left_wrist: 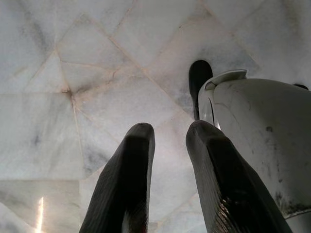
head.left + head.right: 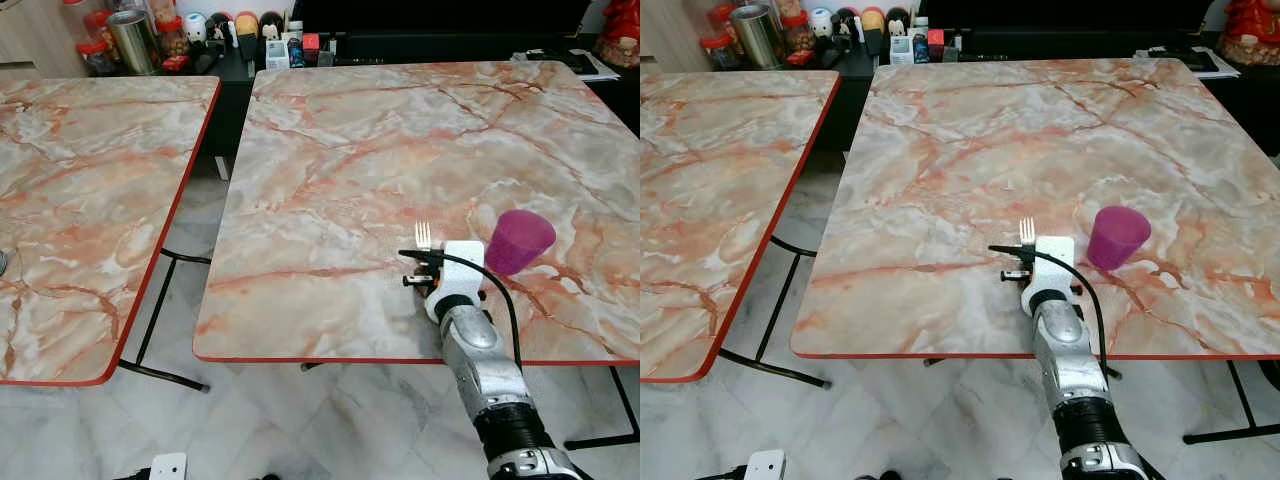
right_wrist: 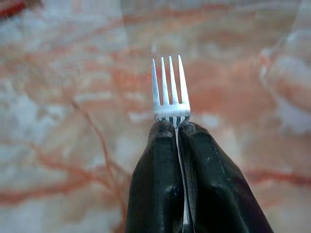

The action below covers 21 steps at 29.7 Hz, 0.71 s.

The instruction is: Setting the table

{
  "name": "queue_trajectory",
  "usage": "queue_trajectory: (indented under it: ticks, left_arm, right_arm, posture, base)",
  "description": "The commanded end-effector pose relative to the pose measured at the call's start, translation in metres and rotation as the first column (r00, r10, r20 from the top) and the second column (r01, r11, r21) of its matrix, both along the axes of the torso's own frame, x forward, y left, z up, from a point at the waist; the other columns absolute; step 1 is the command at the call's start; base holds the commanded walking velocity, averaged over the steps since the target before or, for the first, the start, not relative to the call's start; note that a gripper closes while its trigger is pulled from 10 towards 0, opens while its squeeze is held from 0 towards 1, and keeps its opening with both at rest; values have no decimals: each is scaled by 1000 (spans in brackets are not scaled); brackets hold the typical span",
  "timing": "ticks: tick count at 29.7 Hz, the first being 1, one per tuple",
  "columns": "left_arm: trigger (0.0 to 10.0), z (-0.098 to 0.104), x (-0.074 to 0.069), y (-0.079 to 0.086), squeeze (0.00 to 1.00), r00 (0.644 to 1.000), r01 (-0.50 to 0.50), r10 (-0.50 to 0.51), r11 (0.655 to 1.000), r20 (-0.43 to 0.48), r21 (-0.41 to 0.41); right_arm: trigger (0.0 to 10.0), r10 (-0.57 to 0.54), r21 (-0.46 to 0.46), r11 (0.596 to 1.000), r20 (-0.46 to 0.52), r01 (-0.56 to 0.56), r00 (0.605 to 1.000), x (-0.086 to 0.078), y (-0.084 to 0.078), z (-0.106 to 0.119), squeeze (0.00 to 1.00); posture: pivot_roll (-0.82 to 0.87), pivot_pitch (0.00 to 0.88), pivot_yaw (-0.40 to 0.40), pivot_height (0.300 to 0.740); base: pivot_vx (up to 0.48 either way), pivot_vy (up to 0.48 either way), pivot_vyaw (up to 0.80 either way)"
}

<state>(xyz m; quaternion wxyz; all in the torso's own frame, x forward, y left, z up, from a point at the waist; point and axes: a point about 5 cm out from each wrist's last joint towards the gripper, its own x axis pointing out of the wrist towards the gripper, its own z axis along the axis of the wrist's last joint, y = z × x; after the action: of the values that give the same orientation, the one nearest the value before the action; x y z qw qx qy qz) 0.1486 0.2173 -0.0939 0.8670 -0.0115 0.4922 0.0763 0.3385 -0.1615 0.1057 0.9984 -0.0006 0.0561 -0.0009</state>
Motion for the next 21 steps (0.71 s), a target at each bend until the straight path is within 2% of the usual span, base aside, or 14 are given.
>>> queue_trajectory:
  ticks: [1, 12, 16, 21]
  left_arm:
    - [10000, -3, -7, -2, 0, 999, -22, 22, 1000, -35, 0]
    - [10000, -2, -2, -5, 0, 1000, -9, 9, 1000, -29, 7]
    - [10000, 0, 1, 1, 0, 1000, -12, 12, 1000, -24, 14]
    - [10000, 2, -3, 18, 0, 999, -25, 26, 999, -26, 30]
  right_arm:
    - [10000, -2, 23, 1000, 105, -1, 994, 4, 3, 20, 0]
    - [10000, -1, 21, 1000, 130, -2, 992, 4, 4, 23, 0]
    - [10000, -2, 26, 1000, 138, -2, 990, 5, 4, 25, 0]
    - [10000, 4, 27, 1000, 146, -8, 989, 6, 7, 27, 0]
  posture:
    - [-82, 139, 31, 740]
    - [-81, 137, 31, 740]
    - [-80, 134, 30, 740]
    - [-78, 134, 31, 740]
  base:
    - [0, 394, 0]
    - [0, 472, 0]
    - [0, 480, 0]
    - [0, 480, 0]
